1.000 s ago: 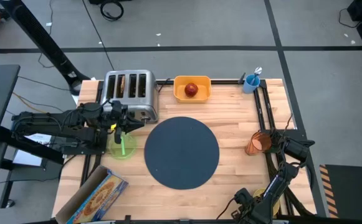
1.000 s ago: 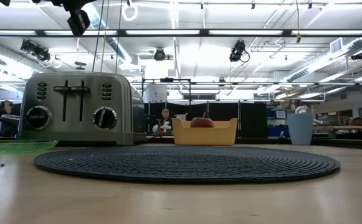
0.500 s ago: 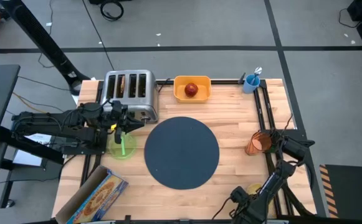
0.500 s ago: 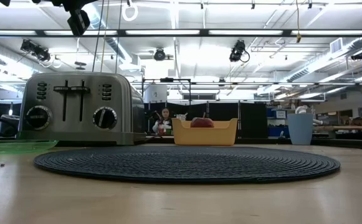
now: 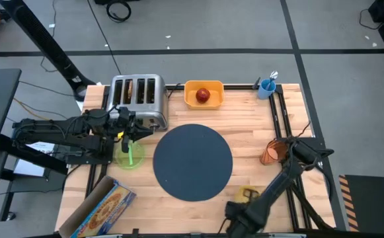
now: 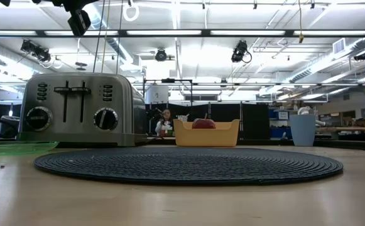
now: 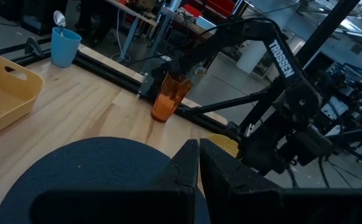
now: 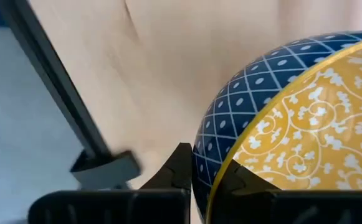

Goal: Arrange a breakfast setting
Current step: Put the blue and yellow bowl on the blue table mat

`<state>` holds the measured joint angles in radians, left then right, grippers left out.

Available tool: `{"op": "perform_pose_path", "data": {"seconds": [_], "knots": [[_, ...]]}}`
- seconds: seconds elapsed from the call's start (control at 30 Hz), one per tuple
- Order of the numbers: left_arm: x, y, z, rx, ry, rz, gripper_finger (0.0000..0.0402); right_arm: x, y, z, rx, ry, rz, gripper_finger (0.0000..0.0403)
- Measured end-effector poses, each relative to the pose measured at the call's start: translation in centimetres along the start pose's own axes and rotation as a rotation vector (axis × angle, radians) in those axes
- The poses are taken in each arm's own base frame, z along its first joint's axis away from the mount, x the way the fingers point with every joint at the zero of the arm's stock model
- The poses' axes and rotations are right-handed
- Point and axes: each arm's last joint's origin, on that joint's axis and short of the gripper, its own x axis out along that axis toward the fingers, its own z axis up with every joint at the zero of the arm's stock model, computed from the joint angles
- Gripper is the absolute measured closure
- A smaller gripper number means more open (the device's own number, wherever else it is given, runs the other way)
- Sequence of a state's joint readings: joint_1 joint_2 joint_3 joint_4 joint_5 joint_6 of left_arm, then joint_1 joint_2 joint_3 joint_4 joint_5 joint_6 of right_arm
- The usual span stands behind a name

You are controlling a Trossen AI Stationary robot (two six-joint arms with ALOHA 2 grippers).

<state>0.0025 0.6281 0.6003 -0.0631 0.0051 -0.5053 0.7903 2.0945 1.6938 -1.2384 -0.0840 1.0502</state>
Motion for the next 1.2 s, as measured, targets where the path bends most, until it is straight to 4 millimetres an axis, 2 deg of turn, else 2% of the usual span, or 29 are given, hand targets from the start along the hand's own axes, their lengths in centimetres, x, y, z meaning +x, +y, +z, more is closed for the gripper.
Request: {"op": "perform_pose_path", "data": {"seconds": [0.17,0.27,0.47,0.7,0.9,1.03,1.2], "knots": [[0.0,0.0,0.0,0.036,0.000,0.000,0.0379,-3.4,-2.4,3.5,-0.253,-0.074,-0.089,0.0382],[0.0,0.0,0.0,0.082,0.000,0.000,0.0379,-4.5,-3.8,6.0,-0.394,-0.147,-0.109,0.0382],[-0.3,-0.6,1.1,0.205,-0.017,-0.007,0.0379,-4.9,-7.7,11.2,-0.619,-0.233,-0.168,0.0382],[-1.4,-1.6,2.9,0.316,0.016,0.006,0.0379,-3.1,-12.7,16.3,-0.686,-0.320,-0.168,0.0382],[-1.7,-1.7,3.1,0.335,0.054,0.019,0.0379,-2.1,-14.9,17.8,-0.725,-0.330,-0.130,0.0382],[-1.7,-1.6,2.9,0.336,0.070,0.028,0.0379,-1.2,-15.1,17.9,-0.861,-0.325,-0.138,0.0382],[-1.7,-1.6,2.9,0.335,0.076,0.030,0.0379,0.1,-15.0,17.2,-0.901,-0.276,-0.146,0.0378]]}}
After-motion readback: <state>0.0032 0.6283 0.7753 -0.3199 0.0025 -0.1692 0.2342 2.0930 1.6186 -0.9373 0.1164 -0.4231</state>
